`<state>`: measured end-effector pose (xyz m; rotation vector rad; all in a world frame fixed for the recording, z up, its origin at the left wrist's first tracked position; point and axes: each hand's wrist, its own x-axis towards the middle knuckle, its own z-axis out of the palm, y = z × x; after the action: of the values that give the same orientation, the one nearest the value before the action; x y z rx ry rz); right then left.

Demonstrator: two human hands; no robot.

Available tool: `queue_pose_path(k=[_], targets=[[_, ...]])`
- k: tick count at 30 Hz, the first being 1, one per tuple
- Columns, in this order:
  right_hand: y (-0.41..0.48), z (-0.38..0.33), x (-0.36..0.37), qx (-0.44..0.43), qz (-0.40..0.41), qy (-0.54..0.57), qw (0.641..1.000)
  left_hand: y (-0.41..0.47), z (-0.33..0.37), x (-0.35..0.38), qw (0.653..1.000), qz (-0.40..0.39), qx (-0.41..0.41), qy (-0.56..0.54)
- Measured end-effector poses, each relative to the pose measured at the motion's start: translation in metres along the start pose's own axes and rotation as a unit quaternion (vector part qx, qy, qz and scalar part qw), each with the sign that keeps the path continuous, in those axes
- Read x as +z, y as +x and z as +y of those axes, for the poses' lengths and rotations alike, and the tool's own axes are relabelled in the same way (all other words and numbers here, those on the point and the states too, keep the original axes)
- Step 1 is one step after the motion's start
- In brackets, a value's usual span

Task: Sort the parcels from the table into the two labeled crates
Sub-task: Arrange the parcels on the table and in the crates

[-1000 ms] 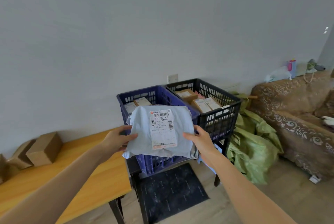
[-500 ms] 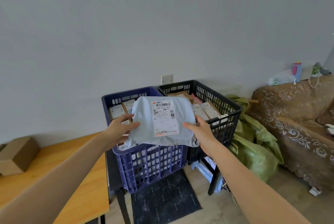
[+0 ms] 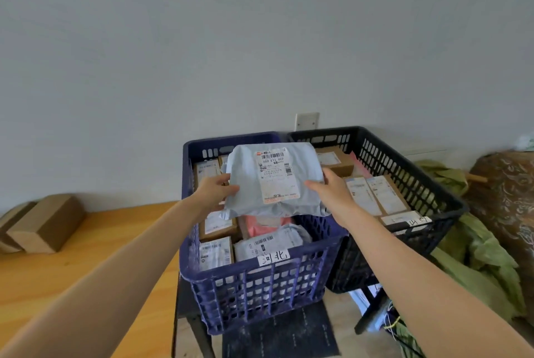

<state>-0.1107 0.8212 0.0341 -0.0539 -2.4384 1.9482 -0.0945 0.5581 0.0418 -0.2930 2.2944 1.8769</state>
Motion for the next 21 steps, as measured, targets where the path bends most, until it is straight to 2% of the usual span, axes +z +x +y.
queue_pose_path(k=[8, 13, 21], targets=[[0.050, 0.032, 0.023, 0.030, -0.031, -0.078, 0.996, 0.050, -0.036, 0.009, 0.997, 0.032, -0.077, 0.007], [0.073, 0.050, 0.034, 0.046, -0.079, -0.120, 0.989, 0.068, -0.053, 0.011, 0.991, 0.044, -0.127, 0.010], [0.088, 0.071, 0.052, 0.028, -0.080, -0.229, 0.970, 0.086, -0.056, 0.017, 0.986, 0.013, -0.154, 0.062]])
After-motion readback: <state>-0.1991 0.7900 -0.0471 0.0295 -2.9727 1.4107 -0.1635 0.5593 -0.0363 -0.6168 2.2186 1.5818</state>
